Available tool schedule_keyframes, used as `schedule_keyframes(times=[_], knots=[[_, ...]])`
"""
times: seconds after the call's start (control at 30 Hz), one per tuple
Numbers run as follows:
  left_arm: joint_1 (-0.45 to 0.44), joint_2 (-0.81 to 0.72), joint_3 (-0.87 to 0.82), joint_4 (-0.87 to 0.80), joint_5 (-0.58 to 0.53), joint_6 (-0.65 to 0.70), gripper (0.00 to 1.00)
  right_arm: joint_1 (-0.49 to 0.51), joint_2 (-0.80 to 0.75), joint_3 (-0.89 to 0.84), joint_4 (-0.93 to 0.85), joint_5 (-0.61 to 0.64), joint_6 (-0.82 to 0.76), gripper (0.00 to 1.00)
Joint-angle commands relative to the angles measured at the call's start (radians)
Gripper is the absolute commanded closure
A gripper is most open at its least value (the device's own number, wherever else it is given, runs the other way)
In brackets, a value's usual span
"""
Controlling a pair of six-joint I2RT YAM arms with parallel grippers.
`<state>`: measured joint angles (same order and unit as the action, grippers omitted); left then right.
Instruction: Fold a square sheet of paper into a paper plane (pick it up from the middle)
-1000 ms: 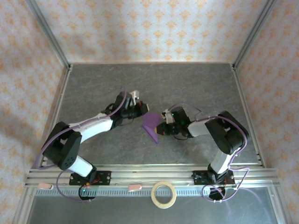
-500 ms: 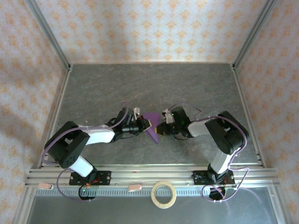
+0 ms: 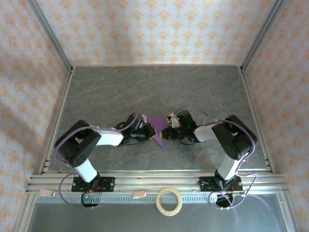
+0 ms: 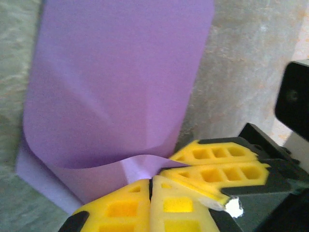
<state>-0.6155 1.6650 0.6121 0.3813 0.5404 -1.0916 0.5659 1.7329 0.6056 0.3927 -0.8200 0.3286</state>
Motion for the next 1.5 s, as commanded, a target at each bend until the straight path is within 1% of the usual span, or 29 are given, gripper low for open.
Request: schedule_keyframes(times=[0.0, 0.23, 0.43, 0.6, 0.77, 0.87, 1.0, 1.07, 1.13, 1.2, 1.3, 1.33, 1.4, 1.43, 1.47], knots=[[-0.005, 0.009, -0.029, -0.07, -0.065, 0.033, 1.0, 0.002, 0.062, -0.004, -0.025, 0.081, -0.012, 1.0], [-0.006, -0.043, -0.021, -0.148, -0.117, 0.061, 1.0, 0.002, 0.069, -0.002, -0.026, 0.083, -0.013, 1.0], [-0.008, -0.111, 0.032, -0.138, -0.105, 0.086, 1.0, 0.002, 0.068, -0.006, -0.031, 0.086, -0.015, 1.0], [-0.01, -0.048, 0.073, -0.11, -0.061, 0.099, 1.0, 0.002, 0.07, -0.002, -0.032, 0.084, -0.017, 1.0], [-0.01, 0.024, 0.087, -0.144, -0.084, 0.114, 1.0, 0.002, 0.072, 0.004, -0.035, 0.08, -0.016, 1.0], [-0.01, 0.032, 0.039, -0.158, -0.128, 0.111, 1.0, 0.002, 0.07, 0.015, -0.046, 0.068, -0.021, 1.0], [-0.01, 0.039, -0.063, -0.099, -0.155, 0.088, 1.0, 0.003, 0.053, 0.036, -0.025, 0.028, 0.006, 1.0], [-0.009, 0.045, -0.094, -0.082, -0.165, 0.084, 1.0, 0.002, 0.034, 0.054, -0.03, 0.018, 0.018, 0.96], [-0.01, 0.047, -0.11, -0.083, -0.176, 0.087, 1.0, 0.002, 0.006, 0.074, -0.052, 0.026, 0.025, 0.88], [-0.01, 0.041, -0.116, -0.089, -0.189, 0.09, 1.0, 0.002, -0.04, 0.094, -0.106, 0.085, 0.028, 0.76], [-0.01, 0.035, -0.114, -0.096, -0.199, 0.093, 1.0, 0.001, -0.124, 0.108, -0.186, 0.182, 0.042, 0.66], [-0.01, 0.033, -0.112, -0.097, -0.198, 0.093, 1.0, 0.0, -0.146, 0.109, -0.202, 0.181, 0.056, 0.65], [-0.01, 0.03, -0.112, -0.09, -0.199, 0.09, 1.0, 0.001, -0.187, 0.112, -0.231, 0.159, 0.134, 0.65], [-0.01, 0.026, -0.111, -0.09, -0.2, 0.088, 1.0, 0.002, -0.197, 0.112, -0.236, 0.135, 0.168, 0.67], [-0.01, 0.026, -0.11, -0.091, -0.2, 0.088, 1.0, 0.003, -0.203, 0.108, -0.236, 0.093, 0.21, 0.71]])
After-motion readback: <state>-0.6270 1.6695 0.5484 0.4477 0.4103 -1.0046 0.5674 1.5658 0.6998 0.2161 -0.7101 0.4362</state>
